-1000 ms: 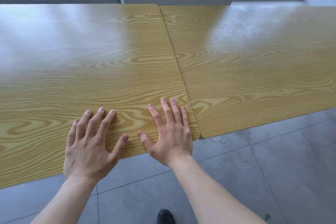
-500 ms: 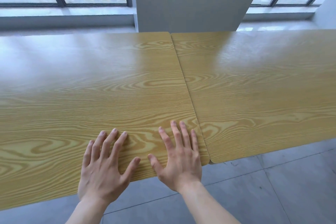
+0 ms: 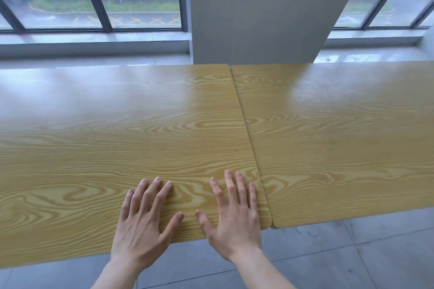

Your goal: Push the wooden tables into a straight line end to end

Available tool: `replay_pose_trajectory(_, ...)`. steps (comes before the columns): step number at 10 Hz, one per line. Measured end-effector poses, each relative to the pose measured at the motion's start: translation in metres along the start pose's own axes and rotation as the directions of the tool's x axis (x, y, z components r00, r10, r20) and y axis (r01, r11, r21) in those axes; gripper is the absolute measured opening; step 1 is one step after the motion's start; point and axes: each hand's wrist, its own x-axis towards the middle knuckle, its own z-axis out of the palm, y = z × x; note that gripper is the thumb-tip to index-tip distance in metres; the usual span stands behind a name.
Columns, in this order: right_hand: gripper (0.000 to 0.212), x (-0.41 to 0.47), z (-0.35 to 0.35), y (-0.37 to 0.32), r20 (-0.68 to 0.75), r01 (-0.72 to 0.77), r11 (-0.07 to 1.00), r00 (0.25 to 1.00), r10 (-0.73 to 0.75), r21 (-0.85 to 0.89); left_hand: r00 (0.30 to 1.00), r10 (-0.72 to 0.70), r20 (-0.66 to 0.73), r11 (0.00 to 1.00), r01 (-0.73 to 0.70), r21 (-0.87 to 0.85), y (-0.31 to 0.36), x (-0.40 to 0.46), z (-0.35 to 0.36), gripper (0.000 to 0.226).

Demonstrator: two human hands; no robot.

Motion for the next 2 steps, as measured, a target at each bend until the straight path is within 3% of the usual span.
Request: replay_pose_trajectory(2,0.084,-0.006,-0.024,0.001,0.106,0.008,1.0,0.994,-0.01,0.026,1.0,-0.019,-0.023,1.0,0.019,0.022,0.02,-0.009,-0.019,0.082)
